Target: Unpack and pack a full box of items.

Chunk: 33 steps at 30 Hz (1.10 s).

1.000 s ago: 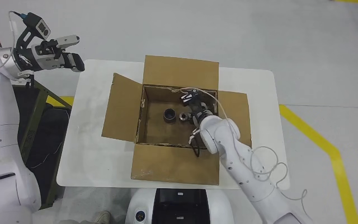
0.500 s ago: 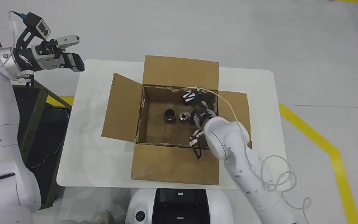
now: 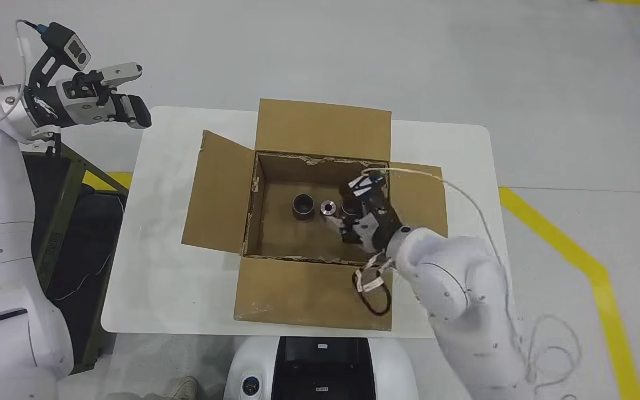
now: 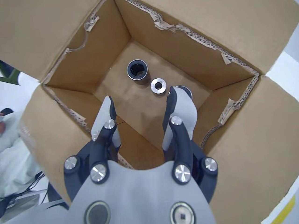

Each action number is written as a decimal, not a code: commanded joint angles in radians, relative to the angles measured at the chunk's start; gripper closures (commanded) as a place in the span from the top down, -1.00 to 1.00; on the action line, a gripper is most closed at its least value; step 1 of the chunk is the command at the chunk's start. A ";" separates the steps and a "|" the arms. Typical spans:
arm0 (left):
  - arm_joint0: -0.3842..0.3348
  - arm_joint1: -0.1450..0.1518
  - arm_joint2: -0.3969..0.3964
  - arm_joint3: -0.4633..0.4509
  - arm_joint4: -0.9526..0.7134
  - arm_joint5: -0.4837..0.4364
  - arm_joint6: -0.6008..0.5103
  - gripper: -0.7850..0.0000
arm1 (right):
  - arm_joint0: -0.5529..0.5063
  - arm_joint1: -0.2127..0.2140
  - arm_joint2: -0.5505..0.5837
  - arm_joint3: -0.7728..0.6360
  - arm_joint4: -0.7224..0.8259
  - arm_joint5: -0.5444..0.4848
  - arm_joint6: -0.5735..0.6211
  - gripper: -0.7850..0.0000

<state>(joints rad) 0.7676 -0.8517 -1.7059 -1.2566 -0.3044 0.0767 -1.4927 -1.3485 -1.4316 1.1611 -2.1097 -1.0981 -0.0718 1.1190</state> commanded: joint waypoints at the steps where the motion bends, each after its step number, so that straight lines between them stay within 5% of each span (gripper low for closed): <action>1: 0.000 0.000 0.000 0.000 0.000 0.000 0.000 1.00 | -0.002 0.003 0.048 0.003 0.119 -0.001 0.022 0.22; 14: 0.000 0.000 0.000 0.000 0.000 0.000 0.000 1.00 | -0.048 0.038 0.396 0.054 0.684 -0.018 0.076 0.29; 26: 0.000 0.000 0.000 0.000 0.000 0.000 0.000 1.00 | -0.080 0.072 0.605 0.179 0.882 -0.016 0.025 0.56; 31: 0.000 0.000 0.000 0.000 0.000 0.000 0.000 1.00 | -0.085 0.084 0.643 0.215 0.932 -0.020 0.016 0.99; 33: 0.000 0.000 0.000 0.000 0.000 0.000 0.000 1.00 | -0.087 0.089 0.653 0.223 0.941 -0.024 0.015 1.00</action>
<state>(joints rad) 0.7676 -0.8517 -1.7059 -1.2566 -0.3044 0.0767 -1.4927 -1.4350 -1.3448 1.8093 -1.8903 -0.1607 -0.0931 1.1347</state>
